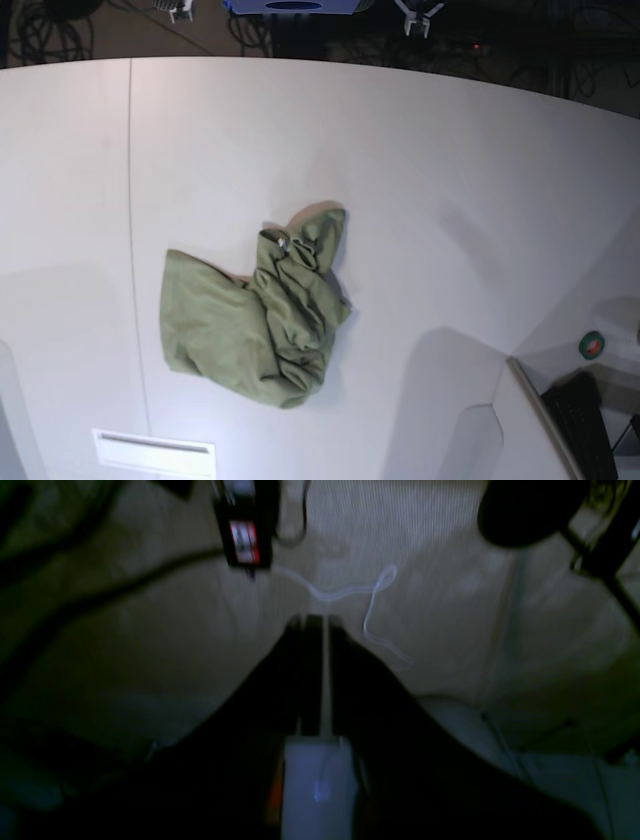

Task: Layout the t-shirt on the table in an organized manner, then fold the t-shirt properly

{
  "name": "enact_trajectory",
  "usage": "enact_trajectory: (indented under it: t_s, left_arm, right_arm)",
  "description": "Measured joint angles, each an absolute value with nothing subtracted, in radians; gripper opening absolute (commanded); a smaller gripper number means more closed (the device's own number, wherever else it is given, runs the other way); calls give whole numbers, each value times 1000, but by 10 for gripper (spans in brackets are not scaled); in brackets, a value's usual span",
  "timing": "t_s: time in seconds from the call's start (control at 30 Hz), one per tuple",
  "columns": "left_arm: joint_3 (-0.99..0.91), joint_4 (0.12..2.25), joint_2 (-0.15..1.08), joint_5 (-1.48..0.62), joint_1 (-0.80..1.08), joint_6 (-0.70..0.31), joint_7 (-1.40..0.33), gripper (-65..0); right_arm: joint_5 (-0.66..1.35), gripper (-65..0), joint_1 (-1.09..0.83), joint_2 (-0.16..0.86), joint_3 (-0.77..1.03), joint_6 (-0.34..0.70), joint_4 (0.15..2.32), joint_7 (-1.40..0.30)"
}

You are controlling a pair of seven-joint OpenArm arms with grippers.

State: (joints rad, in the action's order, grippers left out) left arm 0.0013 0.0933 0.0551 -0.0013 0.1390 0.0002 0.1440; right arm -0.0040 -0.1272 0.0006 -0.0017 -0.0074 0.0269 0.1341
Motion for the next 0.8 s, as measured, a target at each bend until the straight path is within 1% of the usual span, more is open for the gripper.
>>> enact_trajectory:
  t_s: [0.1, 0.13, 0.17, 0.2, 0.23, 0.27, 0.3, 0.33, 0.37, 0.4, 0.43, 0.47, 0.53, 0.67, 0.7, 0.73, 0.77, 0.8]
  left_arm:
    - [-6, 92, 59, -2, 136, 9, 143, -642]
    - [-6, 92, 58, -3, 132, 7, 144, -642]
    - [-6, 97, 56, -2, 130, 5, 150, -632]
    - [-6, 97, 53, -2, 128, 1, 161, -602]
    - [-6, 97, 52, -3, 128, 0, 157, -564]
    - [-6, 96, 52, -3, 129, 1, 154, -525]
    - [-6, 96, 53, -4, 131, 1, 152, -482]
    - [-4, 95, 55, -6, 134, 1, 152, -441]
    - [-1, 95, 56, -6, 135, 1, 153, -405]
    - [1, 95, 56, -5, 137, 1, 153, -365]
    - [1, 95, 56, -5, 137, 1, 152, -327]
    - [1, 95, 56, -5, 136, 3, 154, -295]
    - [1, 96, 54, -5, 133, 0, 154, -258]
    - [1, 96, 54, -5, 131, 1, 161, -257]
    - [1, 96, 54, -5, 132, 1, 160, -275]
    - [1, 96, 54, -5, 133, 1, 161, -327]
    - [1, 96, 54, -4, 133, 1, 160, -425]
    - [1, 96, 53, -6, 133, 1, 156, -548]
  right_arm:
    - [-4, -173, -110, 10, -2, -7, 33, 155]
    - [-2, -105, -109, 14, -2, -8, 34, 154]
    - [-2, -83, -112, 16, -2, -8, 36, 155]
    - [-2, -87, -123, 17, -2, -8, 39, 158]
    - [-2, -113, -140, 16, -2, -7, 53, 150]
    - [-4, -153, -157, 15, -2, -8, 75, 136]
    - [-5, -216, -172, 14, -2, -7, 94, 137]
    - [-4, -302, -183, 13, -2, -7, 110, 136]
    - [-4, -413, -187, 13, -2, -8, 122, 133]
    - [-2, -549, -186, 14, -2, -7, 130, 133]
    - [-2, -650, -179, 14, -2, -8, 132, 139]
    - [0, -650, -172, 14, -2, -8, 134, 139]
    - [-1, -650, -163, 14, -1, -7, 138, 150]
    - [-1, -650, -174, 14, -1, -8, 137, 142]
    - [-1, -650, -179, 14, -1, -7, 136, 142]
    - [-1, -650, -182, 14, -1, -8, 135, 138]
    - [-1, -650, -184, 14, -1, -8, 133, 139]
    - [-1, -650, -183, 14, -1, -7, 133, 139]
